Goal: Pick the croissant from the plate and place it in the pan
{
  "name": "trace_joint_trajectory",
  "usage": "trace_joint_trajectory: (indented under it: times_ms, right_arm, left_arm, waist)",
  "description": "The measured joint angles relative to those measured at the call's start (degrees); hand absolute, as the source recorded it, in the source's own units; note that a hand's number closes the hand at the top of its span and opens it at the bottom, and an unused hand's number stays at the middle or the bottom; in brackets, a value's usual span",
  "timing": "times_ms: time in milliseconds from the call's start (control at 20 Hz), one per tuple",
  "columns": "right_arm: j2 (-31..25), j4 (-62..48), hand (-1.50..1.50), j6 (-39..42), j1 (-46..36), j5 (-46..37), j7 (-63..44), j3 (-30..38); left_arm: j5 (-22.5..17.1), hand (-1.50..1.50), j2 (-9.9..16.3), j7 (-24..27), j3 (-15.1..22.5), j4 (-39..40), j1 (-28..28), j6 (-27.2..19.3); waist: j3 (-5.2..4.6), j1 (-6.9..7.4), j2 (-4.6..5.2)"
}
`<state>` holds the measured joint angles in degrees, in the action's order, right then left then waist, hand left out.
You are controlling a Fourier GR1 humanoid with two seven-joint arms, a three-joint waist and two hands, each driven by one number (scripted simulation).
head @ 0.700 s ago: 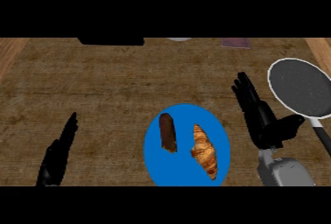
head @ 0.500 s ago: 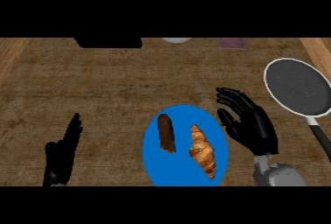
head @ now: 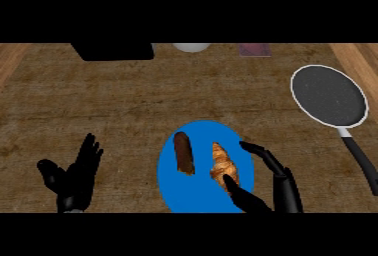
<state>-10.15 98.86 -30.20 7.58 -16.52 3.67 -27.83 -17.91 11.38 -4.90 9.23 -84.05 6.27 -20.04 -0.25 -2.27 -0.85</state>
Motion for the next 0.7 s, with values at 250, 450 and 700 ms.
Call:
trace_joint_trajectory:
  times_ms: [250,450,700]
  right_arm:
    - [2.55,2.75,-1.50,-11.64,9.97,-18.48,-3.53,-7.59]
    - [6.11,5.73,-1.50,-11.56,13.00,-34.03,-14.27,-9.19]
    - [8.93,10.34,-1.50,-1.04,6.45,-46.33,-32.17,-7.31]
  left_arm:
    - [-1.45,0.00,-0.18,-0.24,-1.04,0.10,-0.28,1.03]
    - [-1.26,0.00,-0.49,0.30,-0.90,0.88,-0.84,1.77]
    - [-0.82,0.00,-1.28,-0.62,-0.72,1.93,-2.92,1.47]
  waist:
    - [0.00,0.36,0.28]
    - [0.03,1.04,0.58]
    - [0.06,1.90,0.86]
